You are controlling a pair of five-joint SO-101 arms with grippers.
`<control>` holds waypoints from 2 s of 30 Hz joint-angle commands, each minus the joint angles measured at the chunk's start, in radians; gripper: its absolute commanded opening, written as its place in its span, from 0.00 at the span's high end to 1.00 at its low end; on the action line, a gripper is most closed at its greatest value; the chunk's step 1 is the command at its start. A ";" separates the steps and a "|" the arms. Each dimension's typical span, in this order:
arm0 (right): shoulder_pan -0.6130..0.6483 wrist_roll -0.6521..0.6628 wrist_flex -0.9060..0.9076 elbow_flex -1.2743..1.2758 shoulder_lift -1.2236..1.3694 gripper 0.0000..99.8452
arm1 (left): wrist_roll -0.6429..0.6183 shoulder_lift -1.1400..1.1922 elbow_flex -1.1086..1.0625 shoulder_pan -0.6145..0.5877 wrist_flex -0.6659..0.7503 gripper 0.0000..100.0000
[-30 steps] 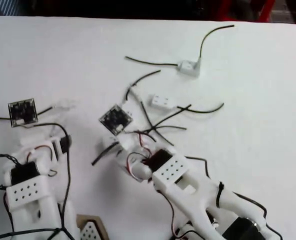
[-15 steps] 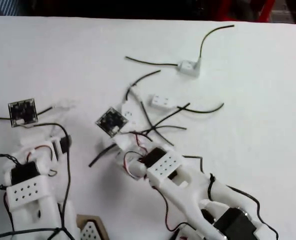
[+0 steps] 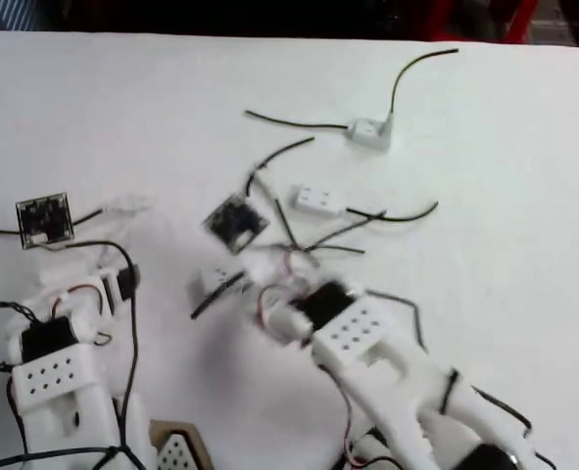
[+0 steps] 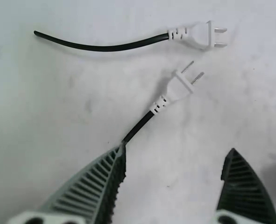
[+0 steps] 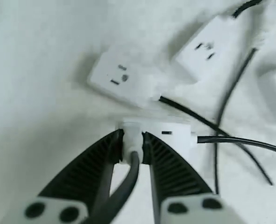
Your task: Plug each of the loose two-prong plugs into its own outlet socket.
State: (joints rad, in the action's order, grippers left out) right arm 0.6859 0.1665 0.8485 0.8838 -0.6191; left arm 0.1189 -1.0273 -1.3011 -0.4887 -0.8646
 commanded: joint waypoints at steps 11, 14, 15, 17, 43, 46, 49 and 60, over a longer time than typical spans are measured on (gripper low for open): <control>-0.415 0.000 -0.065 -0.362 0.058 0.98 | -0.005 -0.022 0.006 -0.010 0.021 0.68; -0.484 0.000 -0.191 -0.384 0.188 0.98 | -0.005 -0.022 0.006 -0.008 0.021 0.68; -0.501 0.000 -0.225 -0.396 0.239 0.98 | -0.005 -0.022 0.006 -0.008 0.021 0.68; -0.526 -0.014 -0.268 -0.434 0.346 0.98 | -0.005 -0.022 0.006 -0.008 0.021 0.68; -0.542 -0.176 0.341 -1.287 0.932 0.83 | -0.003 -0.027 -0.003 -0.007 0.023 0.68; -0.493 -0.176 0.435 -1.318 0.932 0.83 | -0.003 -0.027 -0.003 -0.007 0.023 0.68; -0.440 -0.175 0.493 -1.321 0.932 0.83 | -0.005 -0.027 -0.003 -0.010 0.023 0.68; -0.216 -0.181 0.622 -1.320 0.932 0.83 | -0.011 -0.028 0.003 -0.025 0.023 0.68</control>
State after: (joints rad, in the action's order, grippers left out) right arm 0.4051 -0.0023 1.4469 -0.3928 0.3291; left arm 0.1189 -1.0273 -1.3119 -0.4887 -0.8615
